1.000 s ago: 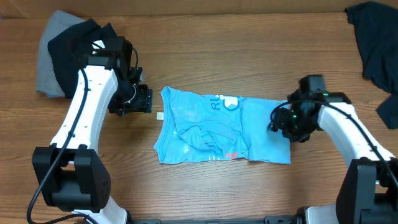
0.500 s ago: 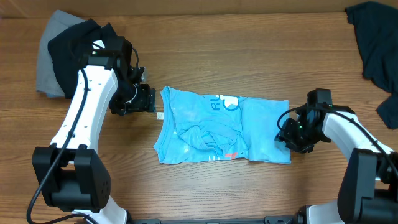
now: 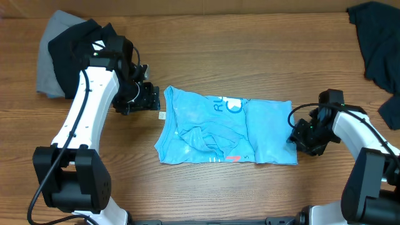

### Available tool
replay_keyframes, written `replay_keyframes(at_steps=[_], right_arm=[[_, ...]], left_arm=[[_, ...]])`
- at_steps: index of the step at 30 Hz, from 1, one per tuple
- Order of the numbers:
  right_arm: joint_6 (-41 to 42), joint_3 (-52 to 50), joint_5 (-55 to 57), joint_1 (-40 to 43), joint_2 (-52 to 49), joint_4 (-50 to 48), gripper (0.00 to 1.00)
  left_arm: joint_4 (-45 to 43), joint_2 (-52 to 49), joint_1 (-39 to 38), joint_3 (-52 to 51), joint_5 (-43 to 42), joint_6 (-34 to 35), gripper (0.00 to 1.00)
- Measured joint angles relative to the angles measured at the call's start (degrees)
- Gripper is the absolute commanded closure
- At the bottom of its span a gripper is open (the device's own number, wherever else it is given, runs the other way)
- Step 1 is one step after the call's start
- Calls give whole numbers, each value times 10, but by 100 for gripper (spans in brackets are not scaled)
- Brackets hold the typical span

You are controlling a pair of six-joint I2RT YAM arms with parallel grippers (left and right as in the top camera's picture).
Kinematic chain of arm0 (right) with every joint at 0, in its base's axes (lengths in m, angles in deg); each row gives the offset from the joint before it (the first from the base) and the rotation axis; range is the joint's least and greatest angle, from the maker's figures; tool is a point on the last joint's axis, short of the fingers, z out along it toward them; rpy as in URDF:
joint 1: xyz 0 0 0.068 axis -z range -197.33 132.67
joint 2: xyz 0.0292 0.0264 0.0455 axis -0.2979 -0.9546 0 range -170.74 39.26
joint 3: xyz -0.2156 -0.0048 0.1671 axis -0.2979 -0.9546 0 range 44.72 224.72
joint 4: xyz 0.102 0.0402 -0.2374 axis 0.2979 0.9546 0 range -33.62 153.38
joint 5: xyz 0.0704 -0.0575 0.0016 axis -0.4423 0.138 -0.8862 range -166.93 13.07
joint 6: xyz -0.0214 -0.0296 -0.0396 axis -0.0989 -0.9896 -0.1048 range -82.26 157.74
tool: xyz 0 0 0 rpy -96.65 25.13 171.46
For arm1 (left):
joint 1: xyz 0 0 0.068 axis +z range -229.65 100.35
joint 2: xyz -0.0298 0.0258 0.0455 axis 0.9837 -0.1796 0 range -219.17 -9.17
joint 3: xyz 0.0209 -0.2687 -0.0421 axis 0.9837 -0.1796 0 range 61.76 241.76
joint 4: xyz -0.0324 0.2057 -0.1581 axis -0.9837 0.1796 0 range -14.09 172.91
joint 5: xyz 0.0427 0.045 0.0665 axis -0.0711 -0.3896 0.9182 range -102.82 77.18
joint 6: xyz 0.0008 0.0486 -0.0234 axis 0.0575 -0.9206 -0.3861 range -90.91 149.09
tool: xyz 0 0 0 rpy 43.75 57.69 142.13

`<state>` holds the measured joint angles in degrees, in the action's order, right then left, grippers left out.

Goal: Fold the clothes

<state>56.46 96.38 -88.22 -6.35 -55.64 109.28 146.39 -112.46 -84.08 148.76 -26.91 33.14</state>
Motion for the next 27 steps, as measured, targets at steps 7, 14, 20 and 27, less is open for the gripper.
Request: replay_keyframes(at_steps=[7, 14, 20, 27], right_arm=[[-24, 51, -12, 2, 39, 43, 43], [-38, 73, -69, 2, 146, 45, 41], [-40, 73, -90, 2, 195, 51, 41], [-42, 73, -95, 2, 196, 63, 41]], left_arm=[[-128, 0, -6, -118, -39, 5, 17], [-278, 0, -9, -216, -87, 5, 17], [-316, -5, -24, -252, -67, 5, 14], [-327, -42, -48, -233, -99, 5, 14]])
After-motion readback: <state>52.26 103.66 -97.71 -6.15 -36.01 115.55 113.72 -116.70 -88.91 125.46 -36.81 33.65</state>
